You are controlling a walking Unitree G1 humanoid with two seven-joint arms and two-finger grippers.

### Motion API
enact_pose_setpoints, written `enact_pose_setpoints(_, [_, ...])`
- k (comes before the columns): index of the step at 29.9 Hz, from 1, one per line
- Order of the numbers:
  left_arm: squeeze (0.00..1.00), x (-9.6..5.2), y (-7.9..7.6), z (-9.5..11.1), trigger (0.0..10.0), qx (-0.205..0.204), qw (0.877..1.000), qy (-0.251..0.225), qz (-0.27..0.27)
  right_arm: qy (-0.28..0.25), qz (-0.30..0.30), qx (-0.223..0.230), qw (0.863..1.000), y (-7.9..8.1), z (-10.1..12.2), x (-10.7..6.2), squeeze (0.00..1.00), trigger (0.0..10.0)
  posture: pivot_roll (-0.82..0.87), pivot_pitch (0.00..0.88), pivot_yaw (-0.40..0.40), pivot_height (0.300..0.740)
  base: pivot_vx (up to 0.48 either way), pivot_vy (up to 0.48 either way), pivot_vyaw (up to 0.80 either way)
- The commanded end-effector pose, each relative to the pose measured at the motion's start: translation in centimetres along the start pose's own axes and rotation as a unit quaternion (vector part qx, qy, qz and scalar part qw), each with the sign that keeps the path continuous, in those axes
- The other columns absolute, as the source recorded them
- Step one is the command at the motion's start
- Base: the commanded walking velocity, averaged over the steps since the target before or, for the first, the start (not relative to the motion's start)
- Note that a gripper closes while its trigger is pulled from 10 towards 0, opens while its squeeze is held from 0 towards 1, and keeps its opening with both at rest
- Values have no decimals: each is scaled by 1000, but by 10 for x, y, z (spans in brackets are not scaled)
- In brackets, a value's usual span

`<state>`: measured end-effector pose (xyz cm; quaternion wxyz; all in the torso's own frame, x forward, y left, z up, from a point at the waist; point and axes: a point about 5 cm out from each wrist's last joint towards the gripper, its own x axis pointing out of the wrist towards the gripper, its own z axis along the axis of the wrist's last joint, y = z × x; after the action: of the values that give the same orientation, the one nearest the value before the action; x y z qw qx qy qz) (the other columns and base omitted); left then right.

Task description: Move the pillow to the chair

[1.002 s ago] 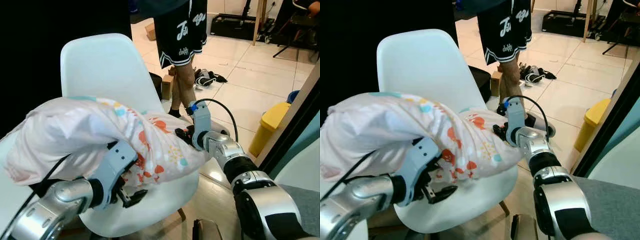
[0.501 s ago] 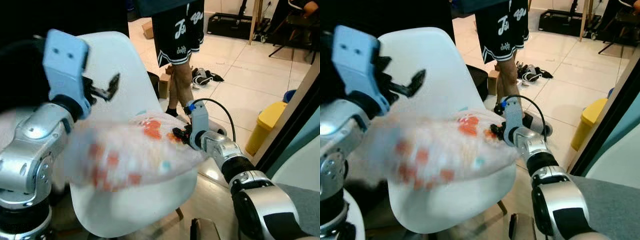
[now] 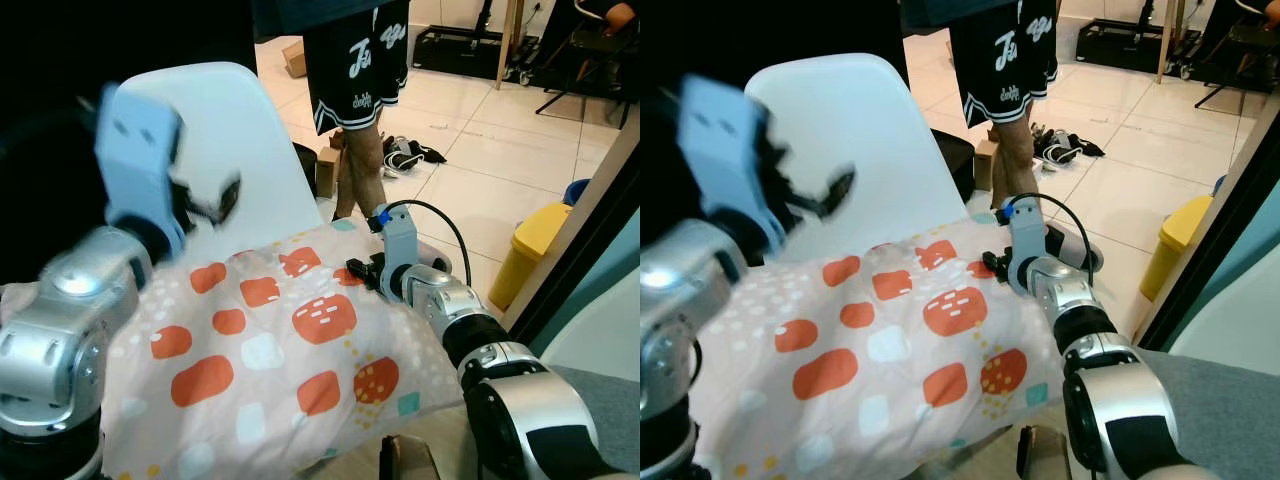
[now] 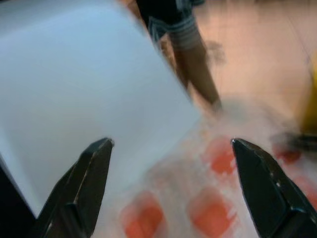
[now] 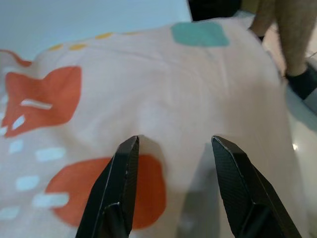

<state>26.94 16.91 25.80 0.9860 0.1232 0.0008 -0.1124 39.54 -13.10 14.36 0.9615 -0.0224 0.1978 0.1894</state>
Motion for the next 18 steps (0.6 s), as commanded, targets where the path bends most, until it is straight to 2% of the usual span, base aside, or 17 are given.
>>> enact_pose_setpoints(1, [0,1,-6,-27,10000,5,997,73,-16,10,1,7,1000,0,-7,0,0,10000,20,113,9,538,0,0,0])
enact_pose_setpoints(2, [0,-8,-11,-56,10000,13,989,144,-27,17,8,5,1000,2,-11,1,0,10000,19,114,9,538,0,0,0])
enact_pose_setpoints(4, [0,-8,-11,-56,10000,13,989,144,-27,17,8,5,1000,2,-11,1,0,10000,19,114,9,538,0,0,0])
enact_pose_setpoints(5, [0,-19,-13,-79,10000,25,979,199,-29,24,14,4,1000,4,-14,1,0,10000,23,116,6,538,0,0,0])
enact_pose_setpoints(6, [0,-19,-13,-79,10000,25,979,199,-29,24,14,4,1000,4,-14,1,0,10000,23,116,6,538,0,0,0])
enact_pose_setpoints(7, [0,-29,-12,-93,10000,52,969,239,-30,31,15,1,999,3,-18,0,0,10000,28,119,3,538,0,0,0])
enact_pose_setpoints(9, [0,-29,-12,-93,10000,52,969,239,-30,31,15,1,999,3,-18,0,0,10000,28,119,3,538,0,0,0])
enact_pose_setpoints(10, [0,-42,-15,-110,10000,90,950,292,-63,36,13,-1,999,2,-20,0,0,10000,30,120,1,538,0,0,0])
enact_pose_setpoints(11, [0,-42,-15,-110,10000,90,950,292,-63,36,13,-1,999,2,-20,0,0,10000,30,120,1,538,0,0,0])
enact_pose_setpoints(12, [0,-51,-16,-128,10000,127,930,337,-77,37,11,-2,999,1,-20,0,0,10000,29,120,1,538,0,0,0])
enact_pose_setpoints(13, [0,-51,-16,-128,10000,127,930,337,-77,37,11,-2,999,1,-20,0,0,10000,29,120,1,538,0,0,0])
enact_pose_setpoints(14, [0,-58,-18,-146,10000,153,911,373,-89,37,10,-3,999,1,-19,0,0,10000,26,121,1,538,0,0,0])
enact_pose_setpoints(16, [0,-58,-18,-146,10000,153,911,373,-89,37,10,-3,999,1,-19,0,0,10000,26,121,1,538,0,0,0])
enact_pose_setpoints(17, [0,-59,-21,-166,10000,157,899,397,-93,37,9,-3,999,1,-19,0,0,10000,24,120,-1,538,0,0,0])
enact_pose_setpoints(18, [0,-59,-21,-166,10000,157,899,397,-93,37,9,-3,999,1,-19,0,0,10000,24,120,-1,538,0,0,0])
